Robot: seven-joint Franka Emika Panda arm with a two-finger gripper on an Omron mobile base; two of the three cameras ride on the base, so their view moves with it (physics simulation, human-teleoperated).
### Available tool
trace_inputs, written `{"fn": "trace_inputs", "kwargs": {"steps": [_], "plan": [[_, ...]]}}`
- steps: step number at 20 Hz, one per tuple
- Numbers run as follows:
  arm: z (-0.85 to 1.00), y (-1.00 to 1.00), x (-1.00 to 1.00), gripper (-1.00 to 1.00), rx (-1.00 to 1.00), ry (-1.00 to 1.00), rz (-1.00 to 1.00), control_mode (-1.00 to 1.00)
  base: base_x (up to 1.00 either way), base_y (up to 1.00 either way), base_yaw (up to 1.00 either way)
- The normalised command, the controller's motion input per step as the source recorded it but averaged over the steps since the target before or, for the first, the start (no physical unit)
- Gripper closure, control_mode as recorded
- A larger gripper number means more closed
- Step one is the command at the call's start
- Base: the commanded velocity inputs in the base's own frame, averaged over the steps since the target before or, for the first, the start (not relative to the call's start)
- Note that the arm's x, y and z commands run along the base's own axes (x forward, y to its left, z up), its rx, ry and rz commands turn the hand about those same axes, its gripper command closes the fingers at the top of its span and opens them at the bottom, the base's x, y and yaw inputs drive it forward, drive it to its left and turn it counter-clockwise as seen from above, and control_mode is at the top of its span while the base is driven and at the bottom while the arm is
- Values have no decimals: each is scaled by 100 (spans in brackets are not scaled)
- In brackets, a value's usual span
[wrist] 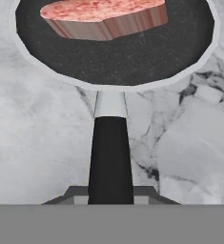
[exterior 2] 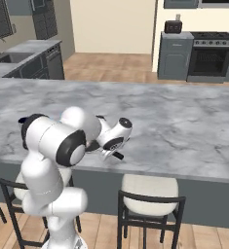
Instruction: Pick up the pan with the steak in it and place it on the dining table. Then place the steak on the plate.
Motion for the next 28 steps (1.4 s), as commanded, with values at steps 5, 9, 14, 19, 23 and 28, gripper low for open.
{"fn": "trace_inputs", "kwargs": {"steps": [5,9,14,19,23,28], "plan": [[-34,4,34,100,-3,4,0,-100,0,0,0],[-33,6,37,100,-3,3,-1,-100,0,0,0],[-5,2,5,-100,0,0,0,-100,0,0,0],[31,0,0,-100,3,0,-8,-100,0,0,0],[54,0,-3,-100,1,0,-9,-100,0,0,0],[47,0,-47,-100,0,0,-4,-100,0,0,0]]}}
